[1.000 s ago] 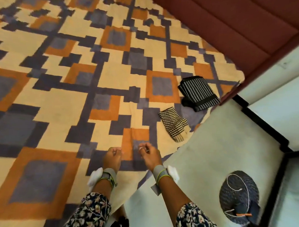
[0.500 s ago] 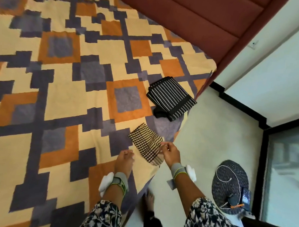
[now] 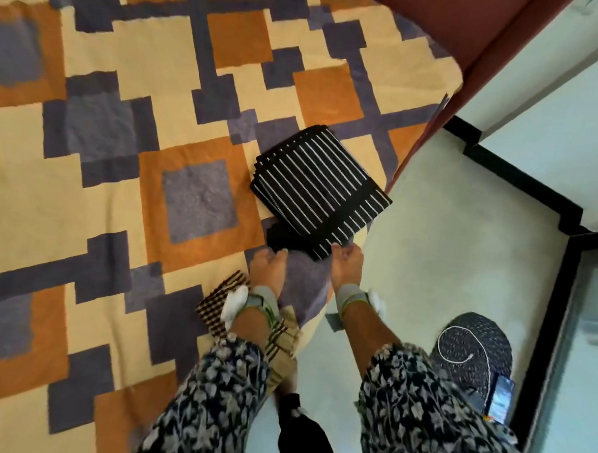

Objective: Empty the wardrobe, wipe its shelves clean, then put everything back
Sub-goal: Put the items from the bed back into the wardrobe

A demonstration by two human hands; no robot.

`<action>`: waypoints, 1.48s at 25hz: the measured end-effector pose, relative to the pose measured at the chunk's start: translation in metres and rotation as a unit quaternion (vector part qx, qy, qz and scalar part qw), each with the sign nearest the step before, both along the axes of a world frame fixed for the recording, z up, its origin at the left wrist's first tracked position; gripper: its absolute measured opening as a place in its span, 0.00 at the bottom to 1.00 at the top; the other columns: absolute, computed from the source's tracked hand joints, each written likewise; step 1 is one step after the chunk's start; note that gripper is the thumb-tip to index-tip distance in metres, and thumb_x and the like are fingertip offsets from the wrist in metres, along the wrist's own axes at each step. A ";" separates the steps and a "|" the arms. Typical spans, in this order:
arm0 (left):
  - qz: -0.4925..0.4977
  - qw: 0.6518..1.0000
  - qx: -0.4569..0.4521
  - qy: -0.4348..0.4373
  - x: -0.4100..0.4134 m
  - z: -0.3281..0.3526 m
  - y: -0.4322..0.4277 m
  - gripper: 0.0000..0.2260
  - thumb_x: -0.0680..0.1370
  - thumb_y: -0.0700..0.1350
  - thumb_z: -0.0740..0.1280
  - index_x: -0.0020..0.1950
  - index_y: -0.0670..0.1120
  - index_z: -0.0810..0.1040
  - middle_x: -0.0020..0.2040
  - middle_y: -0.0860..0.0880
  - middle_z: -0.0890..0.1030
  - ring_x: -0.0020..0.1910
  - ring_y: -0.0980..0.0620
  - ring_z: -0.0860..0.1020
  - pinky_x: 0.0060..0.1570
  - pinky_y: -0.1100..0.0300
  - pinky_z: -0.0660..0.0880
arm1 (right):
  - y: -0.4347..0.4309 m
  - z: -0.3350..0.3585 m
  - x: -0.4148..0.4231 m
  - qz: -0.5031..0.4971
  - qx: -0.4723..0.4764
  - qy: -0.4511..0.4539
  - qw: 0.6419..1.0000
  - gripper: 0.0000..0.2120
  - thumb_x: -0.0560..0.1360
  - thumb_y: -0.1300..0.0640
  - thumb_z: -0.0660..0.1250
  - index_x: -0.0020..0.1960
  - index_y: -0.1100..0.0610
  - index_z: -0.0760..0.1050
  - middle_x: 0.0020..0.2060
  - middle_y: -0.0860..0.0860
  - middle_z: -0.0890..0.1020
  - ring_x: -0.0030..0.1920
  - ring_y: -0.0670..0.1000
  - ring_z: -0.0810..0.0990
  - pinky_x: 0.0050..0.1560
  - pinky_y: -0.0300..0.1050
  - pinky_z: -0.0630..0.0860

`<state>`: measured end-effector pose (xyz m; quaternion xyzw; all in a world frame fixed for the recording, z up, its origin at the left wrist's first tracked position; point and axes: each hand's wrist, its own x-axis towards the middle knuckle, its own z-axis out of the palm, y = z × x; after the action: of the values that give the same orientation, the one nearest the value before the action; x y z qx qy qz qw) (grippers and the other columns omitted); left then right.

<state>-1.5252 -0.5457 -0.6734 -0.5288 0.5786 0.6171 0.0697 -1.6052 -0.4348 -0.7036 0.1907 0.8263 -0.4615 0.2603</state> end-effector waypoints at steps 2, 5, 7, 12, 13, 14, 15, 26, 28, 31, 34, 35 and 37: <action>0.006 1.000 0.009 -0.009 -0.019 -0.013 -0.009 0.26 0.79 0.51 0.63 0.73 0.40 0.62 0.72 0.41 0.66 0.70 0.41 0.66 0.67 0.52 0.64 | -0.006 -0.006 -0.014 -0.046 -0.013 -0.011 0.999 0.19 0.78 0.55 0.63 0.64 0.64 0.69 0.57 0.60 0.75 0.58 0.56 0.74 0.61 0.45 0.67; 0.022 0.997 0.062 -0.039 -0.048 -0.045 -0.003 0.31 0.78 0.53 0.64 0.75 0.40 0.58 0.75 0.45 0.62 0.72 0.44 0.64 0.70 0.51 0.63 | -0.001 -0.029 -0.035 -0.096 -0.017 -0.054 0.994 0.24 0.77 0.51 0.63 0.68 0.63 0.67 0.62 0.58 0.76 0.63 0.59 0.74 0.62 0.45 0.67; 0.028 0.996 0.079 -0.039 -0.055 -0.051 -0.006 0.32 0.78 0.54 0.64 0.76 0.41 0.57 0.75 0.46 0.62 0.72 0.44 0.64 0.70 0.49 0.65 | -0.003 -0.032 -0.040 -0.125 -0.044 -0.065 0.989 0.25 0.75 0.46 0.65 0.66 0.60 0.70 0.59 0.56 0.78 0.61 0.58 0.75 0.61 0.47 0.70; 0.062 0.994 0.088 -0.019 -0.071 -0.070 0.004 0.27 0.77 0.54 0.66 0.72 0.44 0.66 0.70 0.47 0.70 0.69 0.45 0.68 0.69 0.48 0.66 | -0.005 -0.050 -0.060 -0.174 -0.170 -0.110 0.964 0.38 0.62 0.41 0.75 0.66 0.58 0.71 0.59 0.55 0.79 0.58 0.57 0.79 0.60 0.55 0.76; 0.072 0.993 0.093 -0.014 -0.069 -0.072 0.005 0.27 0.76 0.55 0.66 0.71 0.45 0.67 0.69 0.47 0.71 0.68 0.44 0.69 0.69 0.48 0.67 | -0.004 -0.048 -0.058 -0.180 -0.210 -0.123 0.953 0.35 0.65 0.46 0.75 0.67 0.57 0.70 0.59 0.55 0.79 0.58 0.57 0.79 0.59 0.57 0.77; 0.078 0.993 0.093 -0.013 -0.067 -0.075 0.007 0.27 0.75 0.58 0.67 0.70 0.46 0.68 0.68 0.47 0.72 0.67 0.44 0.70 0.68 0.47 0.67 | -0.004 -0.048 -0.055 -0.190 -0.237 -0.127 0.944 0.31 0.68 0.50 0.74 0.68 0.57 0.69 0.60 0.55 0.78 0.58 0.58 0.78 0.58 0.57 0.78; 0.088 0.991 0.099 -0.011 -0.065 -0.074 0.007 0.28 0.74 0.60 0.67 0.70 0.47 0.70 0.67 0.47 0.73 0.66 0.44 0.71 0.68 0.47 0.68 | -0.004 -0.047 -0.053 -0.194 -0.259 -0.132 0.937 0.29 0.71 0.53 0.73 0.69 0.56 0.68 0.60 0.55 0.78 0.59 0.58 0.78 0.56 0.57 0.78; 0.233 0.926 0.265 0.137 -0.029 -0.020 -0.012 0.25 0.73 0.52 0.71 0.67 0.46 0.71 0.61 0.46 0.79 0.57 0.47 0.79 0.44 0.54 0.79 | 0.001 0.016 -0.027 -0.055 -0.200 -0.135 0.969 0.42 0.71 0.46 0.71 0.76 0.59 0.53 0.71 0.53 0.65 0.71 0.57 0.66 0.71 0.55 0.64; 0.296 0.903 0.279 0.136 -0.007 -0.007 -0.012 0.28 0.70 0.54 0.74 0.65 0.45 0.74 0.59 0.45 0.80 0.55 0.45 0.80 0.40 0.54 0.80 | 0.002 0.041 -0.009 0.004 -0.192 -0.133 0.972 0.48 0.66 0.40 0.73 0.76 0.58 0.54 0.71 0.52 0.65 0.71 0.55 0.65 0.72 0.54 0.63; 0.350 0.888 0.272 0.125 0.033 0.007 -0.010 0.39 0.59 0.59 0.80 0.66 0.45 0.74 0.60 0.44 0.80 0.55 0.42 0.80 0.39 0.51 0.80 | 0.006 0.066 0.018 0.040 -0.233 -0.123 0.964 0.31 0.67 0.44 0.75 0.64 0.56 0.69 0.62 0.49 0.76 0.62 0.52 0.75 0.65 0.52 0.71; 0.419 0.855 0.261 0.157 0.115 0.048 -0.014 0.28 0.68 0.55 0.75 0.64 0.44 0.75 0.58 0.43 0.81 0.55 0.42 0.80 0.44 0.50 0.80 | -0.003 0.108 0.084 0.125 -0.273 -0.114 0.947 0.16 0.74 0.55 0.70 0.61 0.55 0.74 0.55 0.52 0.81 0.57 0.54 0.80 0.58 0.53 0.77; 0.434 0.847 0.256 0.168 0.138 0.063 -0.013 0.26 0.71 0.54 0.73 0.65 0.44 0.75 0.58 0.43 0.81 0.56 0.43 0.80 0.45 0.50 0.80 | -0.008 0.115 0.103 0.148 -0.272 -0.109 0.945 0.15 0.74 0.55 0.70 0.60 0.54 0.75 0.55 0.52 0.82 0.57 0.54 0.80 0.59 0.54 0.77; 0.470 0.826 0.225 0.213 0.194 0.090 -0.010 0.23 0.74 0.54 0.70 0.64 0.43 0.75 0.58 0.43 0.81 0.54 0.45 0.81 0.44 0.54 0.81 | -0.016 0.141 0.149 0.210 -0.299 -0.123 0.923 0.12 0.74 0.56 0.69 0.58 0.53 0.76 0.55 0.53 0.82 0.56 0.55 0.80 0.60 0.54 0.76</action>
<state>-1.3312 -0.5554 -0.5837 -0.5616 0.1054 0.7857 -0.2367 -1.4562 -0.4508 -0.5621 -0.0184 0.6324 -0.5947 0.4960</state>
